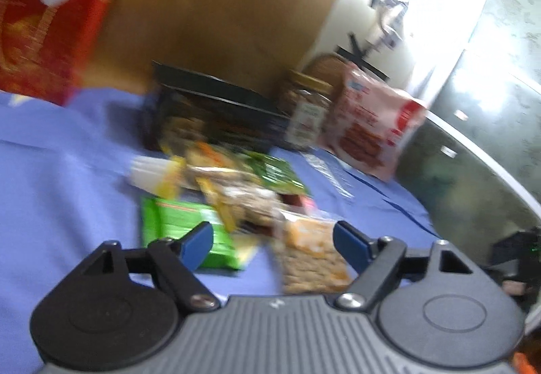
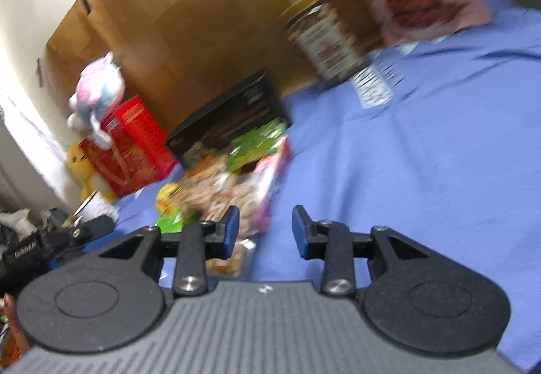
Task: Organize snacks
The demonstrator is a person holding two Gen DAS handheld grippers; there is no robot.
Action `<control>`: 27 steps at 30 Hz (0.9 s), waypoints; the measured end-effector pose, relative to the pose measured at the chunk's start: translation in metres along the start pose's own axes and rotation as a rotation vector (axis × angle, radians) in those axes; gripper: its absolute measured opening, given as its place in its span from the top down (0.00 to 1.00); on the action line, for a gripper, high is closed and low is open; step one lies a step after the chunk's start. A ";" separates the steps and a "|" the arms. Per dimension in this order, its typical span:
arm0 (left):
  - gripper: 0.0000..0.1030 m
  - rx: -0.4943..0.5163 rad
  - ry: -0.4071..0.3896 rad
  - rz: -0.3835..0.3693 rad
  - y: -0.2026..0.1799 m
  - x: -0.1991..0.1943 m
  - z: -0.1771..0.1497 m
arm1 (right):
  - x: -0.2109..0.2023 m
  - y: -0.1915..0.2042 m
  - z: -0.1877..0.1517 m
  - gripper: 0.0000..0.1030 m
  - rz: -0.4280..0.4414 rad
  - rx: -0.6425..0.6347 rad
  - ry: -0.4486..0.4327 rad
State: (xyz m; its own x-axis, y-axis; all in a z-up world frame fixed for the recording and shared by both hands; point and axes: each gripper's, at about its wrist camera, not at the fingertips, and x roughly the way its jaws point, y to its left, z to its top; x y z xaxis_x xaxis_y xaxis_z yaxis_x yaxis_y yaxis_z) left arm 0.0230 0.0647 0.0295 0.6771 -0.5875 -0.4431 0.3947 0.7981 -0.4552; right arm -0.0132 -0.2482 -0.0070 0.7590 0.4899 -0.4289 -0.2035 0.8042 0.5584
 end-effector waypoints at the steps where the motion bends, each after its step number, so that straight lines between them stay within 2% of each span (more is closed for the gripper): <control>1: 0.26 0.006 0.021 -0.015 -0.004 0.009 0.001 | 0.004 0.005 -0.003 0.62 0.011 -0.014 0.019; 3: 0.26 0.022 0.060 -0.030 -0.012 0.027 0.002 | 0.006 0.010 -0.007 0.62 0.028 -0.040 0.045; 5: 0.28 0.031 0.117 -0.014 -0.015 0.048 0.000 | 0.011 0.015 -0.012 0.63 0.018 -0.063 0.075; 6: 0.32 0.029 0.150 -0.018 -0.016 0.057 -0.003 | 0.012 0.015 -0.013 0.65 0.013 -0.077 0.088; 7: 0.44 0.016 0.190 -0.036 -0.017 0.066 -0.006 | 0.012 0.018 -0.015 0.78 0.002 -0.102 0.095; 8: 0.46 0.003 0.218 -0.034 -0.018 0.072 -0.010 | 0.012 0.019 -0.016 0.79 -0.003 -0.122 0.096; 11: 0.61 0.050 0.198 0.010 -0.029 0.070 -0.020 | 0.003 0.023 -0.018 0.79 -0.021 -0.176 0.066; 15: 0.61 0.003 0.156 0.003 -0.033 0.052 -0.029 | -0.008 0.023 -0.021 0.80 -0.013 -0.170 0.056; 17: 0.65 0.008 0.135 0.014 -0.037 0.042 -0.031 | -0.014 0.026 -0.025 0.81 -0.002 -0.164 0.053; 21: 0.66 0.028 0.132 0.023 -0.044 0.036 -0.029 | -0.020 0.035 -0.033 0.81 -0.021 -0.191 0.048; 22: 0.70 0.037 0.125 0.030 -0.046 0.035 -0.027 | -0.020 0.035 -0.033 0.81 -0.018 -0.185 0.042; 23: 0.82 0.046 0.112 0.036 -0.047 0.033 -0.026 | -0.020 0.035 -0.033 0.81 -0.018 -0.180 0.040; 24: 0.94 0.044 0.107 0.005 -0.048 0.032 -0.025 | -0.018 0.035 -0.033 0.82 -0.015 -0.178 0.045; 26: 0.96 0.008 0.117 -0.086 -0.049 0.031 -0.022 | -0.016 0.037 -0.033 0.84 0.012 -0.171 0.055; 27: 0.96 0.027 0.116 -0.079 -0.055 0.032 -0.022 | -0.017 0.041 -0.034 0.84 0.018 -0.180 0.051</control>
State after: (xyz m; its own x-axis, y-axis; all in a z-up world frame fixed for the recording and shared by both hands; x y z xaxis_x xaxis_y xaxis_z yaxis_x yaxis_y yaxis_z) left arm 0.0090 -0.0006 0.0234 0.5672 -0.6590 -0.4940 0.4619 0.7511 -0.4717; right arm -0.0555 -0.2125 -0.0014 0.7232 0.5170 -0.4580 -0.3275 0.8405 0.4317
